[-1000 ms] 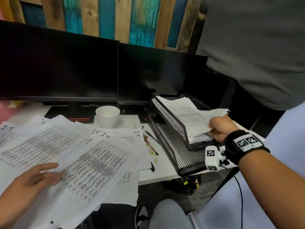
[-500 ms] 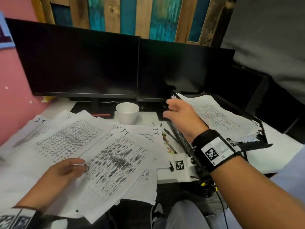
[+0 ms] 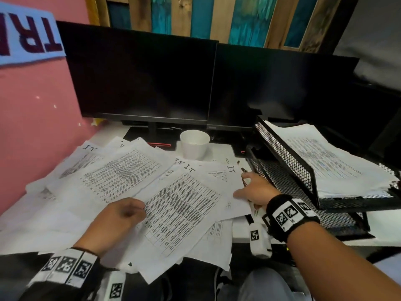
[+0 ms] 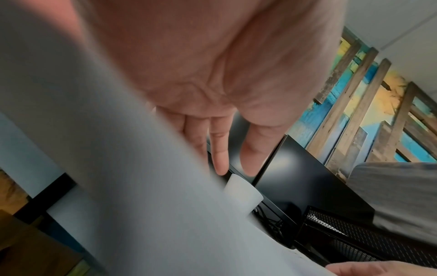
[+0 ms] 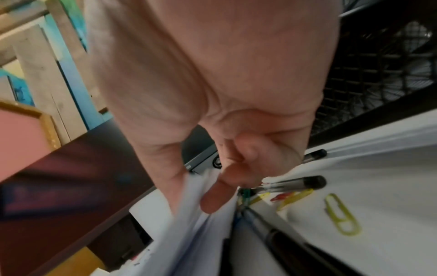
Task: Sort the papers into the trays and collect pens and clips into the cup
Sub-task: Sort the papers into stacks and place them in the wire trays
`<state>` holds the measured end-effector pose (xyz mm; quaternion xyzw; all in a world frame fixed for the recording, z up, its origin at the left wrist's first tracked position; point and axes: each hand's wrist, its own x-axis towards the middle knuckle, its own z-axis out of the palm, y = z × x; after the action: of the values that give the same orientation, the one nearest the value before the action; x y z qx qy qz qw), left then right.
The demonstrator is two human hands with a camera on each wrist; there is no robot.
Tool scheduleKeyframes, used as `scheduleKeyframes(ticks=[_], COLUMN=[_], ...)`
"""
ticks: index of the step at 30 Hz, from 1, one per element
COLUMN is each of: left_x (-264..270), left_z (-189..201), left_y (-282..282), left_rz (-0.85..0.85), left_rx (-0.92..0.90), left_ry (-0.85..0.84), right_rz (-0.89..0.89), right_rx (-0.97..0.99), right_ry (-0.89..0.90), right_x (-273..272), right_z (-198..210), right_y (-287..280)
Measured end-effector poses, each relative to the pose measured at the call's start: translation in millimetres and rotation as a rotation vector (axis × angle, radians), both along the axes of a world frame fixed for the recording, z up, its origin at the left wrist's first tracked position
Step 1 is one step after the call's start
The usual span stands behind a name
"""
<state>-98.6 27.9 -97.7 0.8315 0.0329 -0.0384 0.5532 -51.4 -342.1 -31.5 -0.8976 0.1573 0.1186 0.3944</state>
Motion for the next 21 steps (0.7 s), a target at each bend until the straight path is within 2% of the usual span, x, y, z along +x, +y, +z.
scheduleKeyframes(ticks=[3, 6, 8, 11, 15, 21], left_x=[-0.6, -1.4, -2.2, -2.5, -7.0, -6.5], left_z=[2.5, -0.3, -0.2, 0.4, 2.0, 6.5], left_y=[-1.8, -0.9, -0.7, 0.2, -0.2, -1.2], left_rz=[0.006, 0.021, 0.024, 0.023, 0.013, 0.014], left_rx=[0.012, 0.041, 0.057, 0.051, 0.053, 0.038], left_ry=[0.021, 0.033, 0.033, 0.028, 0.023, -0.001], right_rz=[-0.022, 0.015, 0.056, 0.090, 0.096, 0.036], right_rx=[0.070, -0.102, -0.169, -0.164, -0.213, -0.092], right_ry=[-0.087, -0.142, -0.098, 0.011, -0.005, -0.071], right_x=[1.2, -1.3, -1.2, 0.8, 5.0, 11.3], right_z=[-4.8, -7.5, -10.4, -9.4, -10.2, -18.1], right_y=[2.2, 11.0, 14.1, 19.2, 29.8, 30.6])
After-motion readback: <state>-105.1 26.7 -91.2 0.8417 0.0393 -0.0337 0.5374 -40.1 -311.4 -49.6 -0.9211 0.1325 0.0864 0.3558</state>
